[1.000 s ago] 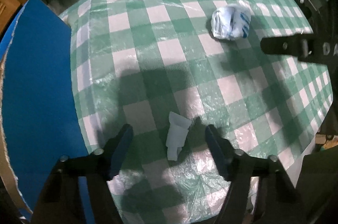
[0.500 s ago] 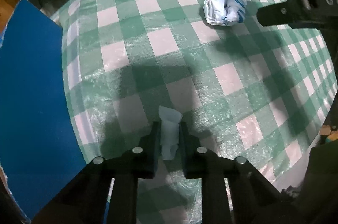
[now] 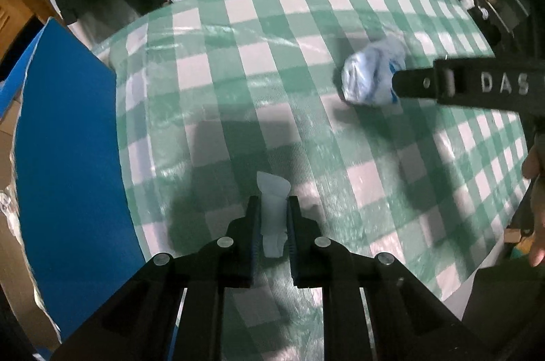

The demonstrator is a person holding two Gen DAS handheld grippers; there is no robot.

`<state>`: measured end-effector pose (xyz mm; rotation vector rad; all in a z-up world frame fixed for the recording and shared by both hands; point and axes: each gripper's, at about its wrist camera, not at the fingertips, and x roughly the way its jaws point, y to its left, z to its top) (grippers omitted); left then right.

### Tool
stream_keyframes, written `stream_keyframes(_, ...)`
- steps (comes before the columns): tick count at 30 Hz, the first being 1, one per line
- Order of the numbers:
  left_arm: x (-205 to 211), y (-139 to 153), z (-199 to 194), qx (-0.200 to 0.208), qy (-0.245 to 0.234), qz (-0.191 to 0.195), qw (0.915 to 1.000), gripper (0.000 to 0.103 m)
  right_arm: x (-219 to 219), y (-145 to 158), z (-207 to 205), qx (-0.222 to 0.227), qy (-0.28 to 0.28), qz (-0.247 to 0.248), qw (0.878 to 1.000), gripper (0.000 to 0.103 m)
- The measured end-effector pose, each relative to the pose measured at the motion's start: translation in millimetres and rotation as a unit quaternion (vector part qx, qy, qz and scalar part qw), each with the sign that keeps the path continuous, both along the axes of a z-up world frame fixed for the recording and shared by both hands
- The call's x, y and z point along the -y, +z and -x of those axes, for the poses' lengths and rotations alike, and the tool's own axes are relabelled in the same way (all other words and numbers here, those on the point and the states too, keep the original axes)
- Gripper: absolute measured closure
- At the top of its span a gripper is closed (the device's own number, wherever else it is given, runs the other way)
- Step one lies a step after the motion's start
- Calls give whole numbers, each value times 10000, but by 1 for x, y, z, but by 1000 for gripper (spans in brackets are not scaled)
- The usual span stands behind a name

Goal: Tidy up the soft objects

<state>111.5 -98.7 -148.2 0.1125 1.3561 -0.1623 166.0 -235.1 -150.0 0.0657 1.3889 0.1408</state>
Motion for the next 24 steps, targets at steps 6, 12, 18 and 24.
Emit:
stream_keyframes(6, -17, -2, -22, 31, 143, 65, 9999, 89, -6, -6, -12, -4, 17, 57, 10000, 32)
stream_keyframes(12, -29, -6, -35, 55, 211, 114, 9997, 89, -10, -15, -22, -67, -10, 41, 10000, 32)
stream_keyframes(18, -37, -6, -40, 16, 302, 163, 9994, 89, -16, -24, -29, -128, 30, 53, 9999, 32)
stream_keyframes(24, -41, -11, -43, -41, 347, 193, 9992, 89, -23, -36, -37, -237, 24, 118, 9996, 32)
